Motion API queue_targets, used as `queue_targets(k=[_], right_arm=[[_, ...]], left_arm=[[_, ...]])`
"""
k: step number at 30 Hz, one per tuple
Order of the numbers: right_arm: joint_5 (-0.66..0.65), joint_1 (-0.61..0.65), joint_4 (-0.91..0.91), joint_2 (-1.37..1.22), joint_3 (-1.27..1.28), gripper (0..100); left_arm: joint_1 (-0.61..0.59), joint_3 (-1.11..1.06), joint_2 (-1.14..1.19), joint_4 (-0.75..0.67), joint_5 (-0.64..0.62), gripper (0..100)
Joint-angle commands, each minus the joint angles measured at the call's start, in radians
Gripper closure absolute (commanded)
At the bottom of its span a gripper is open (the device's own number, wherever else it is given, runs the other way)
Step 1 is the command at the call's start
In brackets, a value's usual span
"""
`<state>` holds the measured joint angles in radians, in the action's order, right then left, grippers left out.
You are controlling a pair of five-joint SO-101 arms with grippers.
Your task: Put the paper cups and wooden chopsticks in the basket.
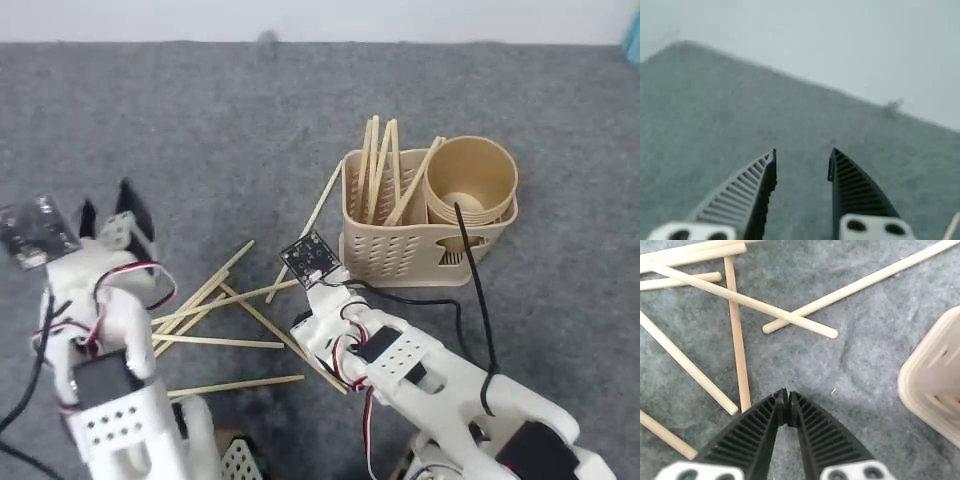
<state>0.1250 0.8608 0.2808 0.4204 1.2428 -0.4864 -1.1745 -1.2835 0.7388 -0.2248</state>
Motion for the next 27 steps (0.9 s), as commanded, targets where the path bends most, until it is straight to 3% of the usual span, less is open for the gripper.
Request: queue_targets(k=[1, 9, 15, 22, 27], right_arm=[[-0.005, -0.012, 0.012, 0.004, -0.063, 99.1], [0.006, -0.007, 0.013, 0.004, -0.063, 99.1], [0.112, -0.007, 0.033, 0.018, -0.080, 98.9], [0.184, -0.050, 0.363, 0.005, -0.373, 98.9], [0.212, -0.054, 0.446, 0.004, -0.543, 98.8]], left_arm=[[-0.064, -0.090, -0.012, -0.077, -0.015, 83], [-0.066, -0.309, -0.011, -0.203, -0.014, 83], [-0.066, -0.340, -0.009, -0.229, -0.014, 83], [-0.066, -0.340, -0.009, -0.196, -0.014, 83], [-0.066, -0.340, -0.008, -0.195, -0.014, 83]])
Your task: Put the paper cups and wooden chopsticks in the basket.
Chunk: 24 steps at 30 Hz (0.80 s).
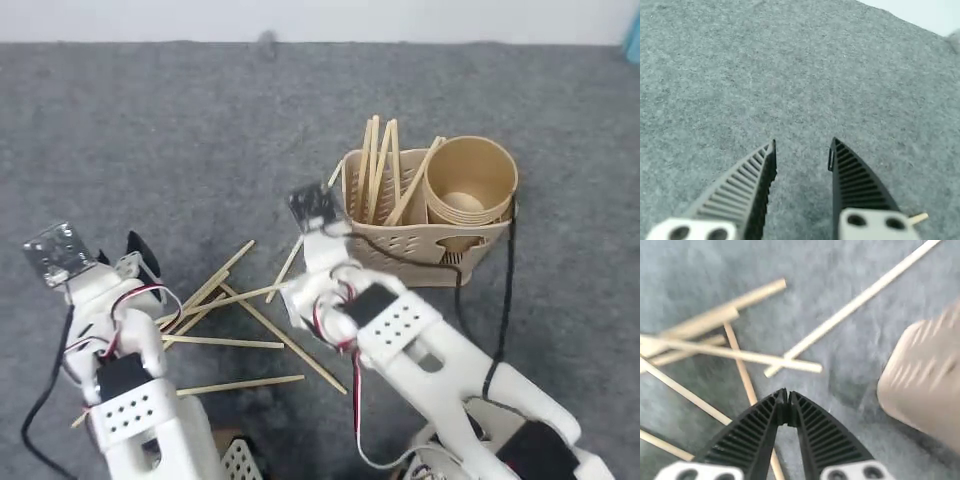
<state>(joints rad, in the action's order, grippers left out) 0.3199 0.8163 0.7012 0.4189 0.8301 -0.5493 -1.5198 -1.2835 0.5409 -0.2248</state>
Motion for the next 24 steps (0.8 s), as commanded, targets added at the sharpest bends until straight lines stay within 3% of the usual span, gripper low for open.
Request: queue_targets(k=[1, 6, 11, 16, 19, 24], right_arm=[[0.017, -0.010, 0.024, 0.002, -0.160, 98.8], [0.015, -0.010, 0.028, -0.159, -0.365, 98.8], [0.014, -0.010, 0.051, -0.496, -0.664, 98.7], [0.029, -0.044, 0.179, -0.855, -1.030, 94.5], [0.123, -0.105, 0.317, -1.038, -1.266, 88.3], [0.232, -0.162, 0.440, -1.273, -1.550, 90.4]], left_arm=[[-0.003, 0.005, -0.005, 0.003, -0.014, 83], [-0.003, 0.073, 0.158, -0.005, -0.014, 83], [-0.008, 0.160, 0.410, -0.117, -0.014, 83], [-0.003, 0.217, 0.516, -0.127, -0.014, 83], [-0.003, 0.219, 0.517, -0.127, -0.014, 83], [0.000, 0.220, 0.517, -0.129, -0.014, 83]])
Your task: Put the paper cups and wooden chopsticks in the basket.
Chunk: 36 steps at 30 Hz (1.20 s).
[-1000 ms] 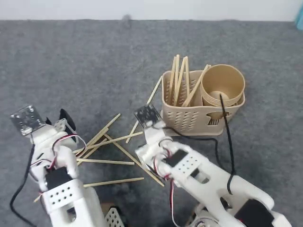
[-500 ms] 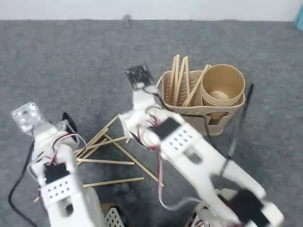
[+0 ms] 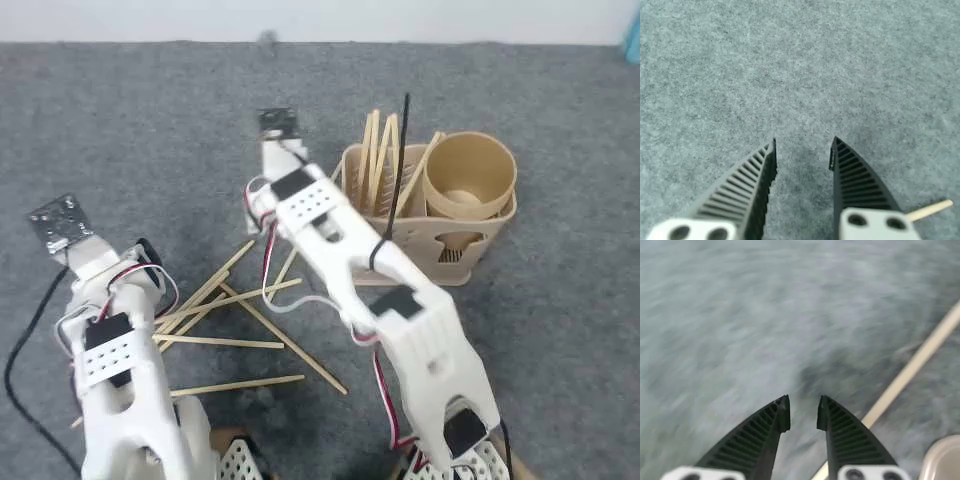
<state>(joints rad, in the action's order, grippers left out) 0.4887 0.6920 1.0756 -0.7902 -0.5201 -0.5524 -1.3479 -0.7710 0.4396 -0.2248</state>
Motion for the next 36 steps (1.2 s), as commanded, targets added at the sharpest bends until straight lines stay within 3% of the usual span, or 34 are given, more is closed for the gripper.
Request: queue_targets(k=[1, 7, 20, 25, 36], right_arm=[[0.087, -0.038, 0.093, -0.091, -0.245, 90.6], [0.137, -0.044, 0.226, -0.165, -0.431, 90.9], [0.130, 0.071, 0.400, -0.085, -0.446, 91.1], [0.057, 0.128, 0.503, 0.053, -0.446, 91.2], [-0.232, 0.159, 0.725, 0.481, -0.427, 90.7]], left_arm=[[0.005, 0.048, 0.005, -0.028, -0.014, 83], [0.021, 0.045, 0.005, -0.028, -0.009, 83], [0.021, 0.044, 0.005, -0.028, -0.008, 83], [0.023, 0.045, 0.005, -0.029, -0.008, 83], [0.021, 0.042, 0.006, -0.052, -0.006, 83]])
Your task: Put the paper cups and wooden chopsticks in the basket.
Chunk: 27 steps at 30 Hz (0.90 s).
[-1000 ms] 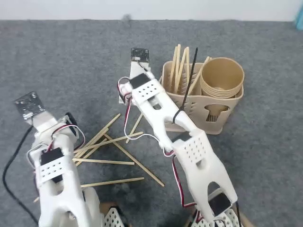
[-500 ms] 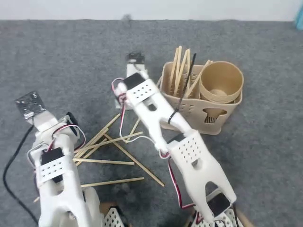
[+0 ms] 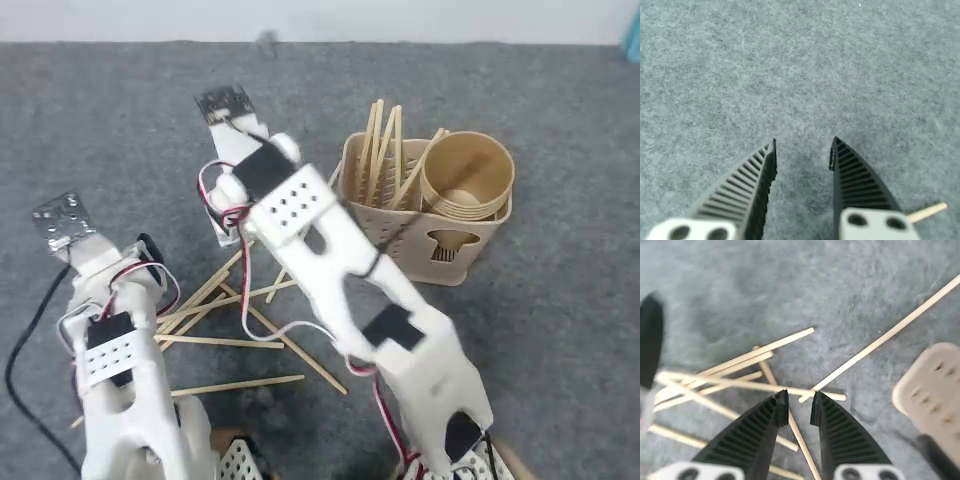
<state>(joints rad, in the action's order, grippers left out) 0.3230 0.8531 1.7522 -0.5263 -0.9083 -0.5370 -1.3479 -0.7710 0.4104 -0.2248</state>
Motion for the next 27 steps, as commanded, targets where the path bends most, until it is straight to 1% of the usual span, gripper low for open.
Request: queue_targets(k=[1, 8, 12, 14, 18, 20, 24, 27], right_arm=[[-0.071, -0.018, 0.048, 0.278, -0.031, 90.7], [-0.077, -0.081, 0.047, 0.615, -0.020, 89.7], [-0.098, -0.185, 0.047, 0.697, 0.109, 80.2], [-0.101, -0.217, 0.044, 0.699, 0.207, 79.1], [-0.098, -0.232, 0.042, 0.645, 0.359, 84.4], [-0.098, -0.246, 0.042, 0.610, 0.373, 86.0], [-0.095, -0.303, 0.042, 0.552, 0.374, 86.1], [-0.095, -0.320, 0.041, 0.490, 0.376, 86.1]], left_arm=[[0.006, 0.042, 0.006, -0.023, -0.006, 83], [0.005, 0.042, 0.006, -0.023, -0.006, 83], [0.003, 0.042, 0.006, -0.023, -0.006, 83], [0.003, 0.042, 0.009, -0.026, -0.005, 83], [0.005, 0.042, 0.012, -0.026, -0.005, 83], [0.006, 0.042, 0.012, -0.026, -0.005, 83], [0.006, 0.042, 0.012, -0.026, -0.005, 83], [0.006, 0.042, 0.012, -0.026, -0.005, 83]])
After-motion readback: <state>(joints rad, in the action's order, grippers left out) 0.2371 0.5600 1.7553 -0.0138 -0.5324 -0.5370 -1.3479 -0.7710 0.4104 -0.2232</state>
